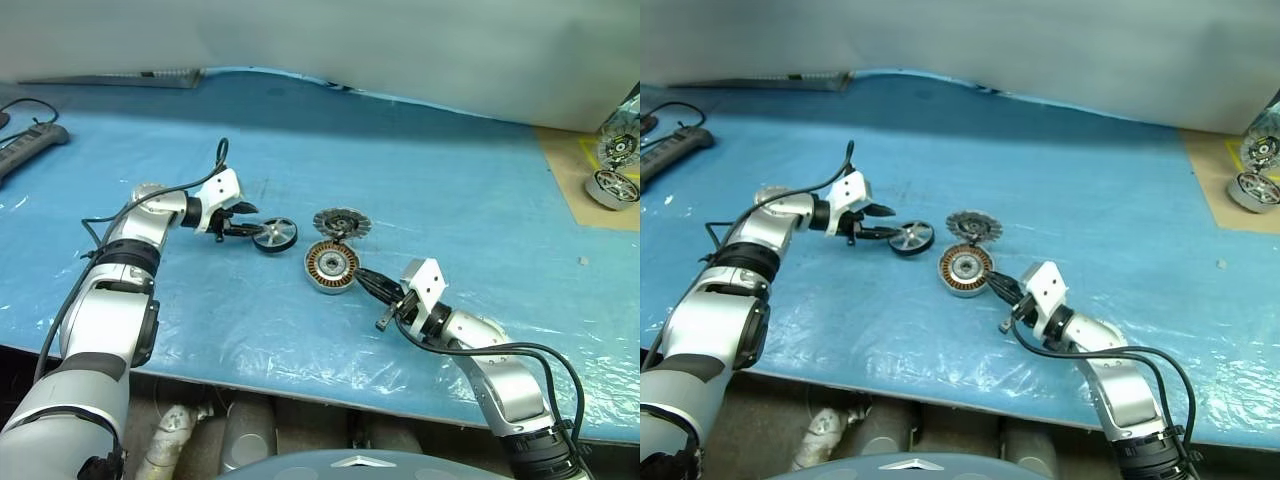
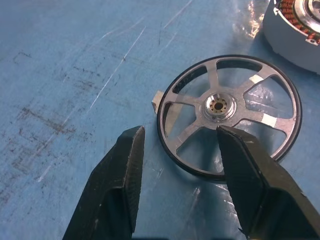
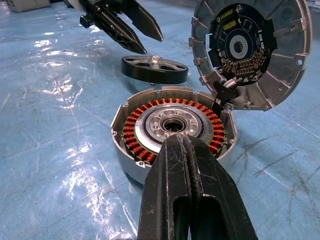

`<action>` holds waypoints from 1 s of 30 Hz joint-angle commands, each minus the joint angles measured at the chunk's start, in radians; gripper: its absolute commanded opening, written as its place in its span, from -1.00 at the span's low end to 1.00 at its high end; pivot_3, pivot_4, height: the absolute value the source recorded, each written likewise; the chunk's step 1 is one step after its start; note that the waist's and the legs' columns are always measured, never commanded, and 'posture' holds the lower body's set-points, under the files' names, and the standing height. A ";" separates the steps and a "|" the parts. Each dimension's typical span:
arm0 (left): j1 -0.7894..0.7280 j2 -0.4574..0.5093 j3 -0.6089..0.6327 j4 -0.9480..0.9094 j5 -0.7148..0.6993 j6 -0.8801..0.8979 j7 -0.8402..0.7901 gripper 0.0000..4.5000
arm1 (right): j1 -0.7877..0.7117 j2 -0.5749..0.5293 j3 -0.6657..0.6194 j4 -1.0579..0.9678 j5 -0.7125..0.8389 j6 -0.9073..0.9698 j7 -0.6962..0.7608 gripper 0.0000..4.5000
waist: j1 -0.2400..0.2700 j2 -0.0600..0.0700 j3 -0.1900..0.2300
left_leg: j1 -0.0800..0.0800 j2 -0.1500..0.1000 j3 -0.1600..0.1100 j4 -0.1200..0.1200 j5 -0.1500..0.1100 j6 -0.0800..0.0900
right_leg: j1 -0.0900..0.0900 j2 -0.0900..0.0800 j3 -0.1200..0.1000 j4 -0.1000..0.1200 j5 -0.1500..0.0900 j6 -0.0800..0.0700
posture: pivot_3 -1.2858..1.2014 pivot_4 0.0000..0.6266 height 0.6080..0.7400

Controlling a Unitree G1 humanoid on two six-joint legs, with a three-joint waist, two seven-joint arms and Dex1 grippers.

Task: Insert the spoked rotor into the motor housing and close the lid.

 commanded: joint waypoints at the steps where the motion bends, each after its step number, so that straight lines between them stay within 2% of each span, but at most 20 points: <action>1: -0.008 0.010 -0.003 -0.053 -0.034 0.005 -0.046 0.08 | 0.003 -0.005 -0.010 -0.029 0.005 -0.009 -0.005 -1.00 | 0.000 0.000 0.000 | 0.000 0.000 0.000 0.000 0.000 0.000 | 0.000 0.000 0.000 0.000 0.000 0.000 | 0.03 -0.52 1.00; 30: -0.088 0.013 -0.082 0.088 0.013 -0.073 -0.142 0.08 | 0.005 -0.009 0.002 -0.026 -0.014 0.000 -0.021 -1.00 | 0.001 0.000 0.000 | 0.000 -0.001 0.000 0.002 0.000 0.000 | 0.000 0.000 0.000 0.002 0.000 0.000 | 0.03 -0.52 1.00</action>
